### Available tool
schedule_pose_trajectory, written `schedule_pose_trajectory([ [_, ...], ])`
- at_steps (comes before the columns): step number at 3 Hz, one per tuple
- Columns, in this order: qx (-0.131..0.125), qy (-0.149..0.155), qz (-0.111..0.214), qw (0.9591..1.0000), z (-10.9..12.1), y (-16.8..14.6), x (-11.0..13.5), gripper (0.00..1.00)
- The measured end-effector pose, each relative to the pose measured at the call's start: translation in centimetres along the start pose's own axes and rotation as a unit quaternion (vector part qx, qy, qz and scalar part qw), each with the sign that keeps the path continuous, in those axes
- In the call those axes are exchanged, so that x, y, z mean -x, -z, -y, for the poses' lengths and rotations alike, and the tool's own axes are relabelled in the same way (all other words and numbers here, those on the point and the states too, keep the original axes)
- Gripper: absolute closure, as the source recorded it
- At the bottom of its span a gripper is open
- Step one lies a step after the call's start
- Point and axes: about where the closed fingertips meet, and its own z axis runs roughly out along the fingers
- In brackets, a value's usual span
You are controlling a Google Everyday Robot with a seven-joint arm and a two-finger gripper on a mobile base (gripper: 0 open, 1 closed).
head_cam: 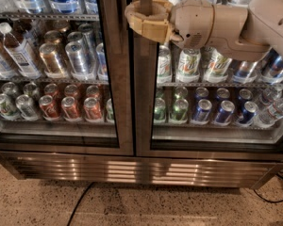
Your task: Open right fridge door
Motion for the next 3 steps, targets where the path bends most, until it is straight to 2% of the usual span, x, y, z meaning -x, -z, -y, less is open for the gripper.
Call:
schedule_pose_trajectory([
  [3, -0.001, -0.001, 0.003, 1.0000, 0.02, -0.05, -0.11, 1.00],
])
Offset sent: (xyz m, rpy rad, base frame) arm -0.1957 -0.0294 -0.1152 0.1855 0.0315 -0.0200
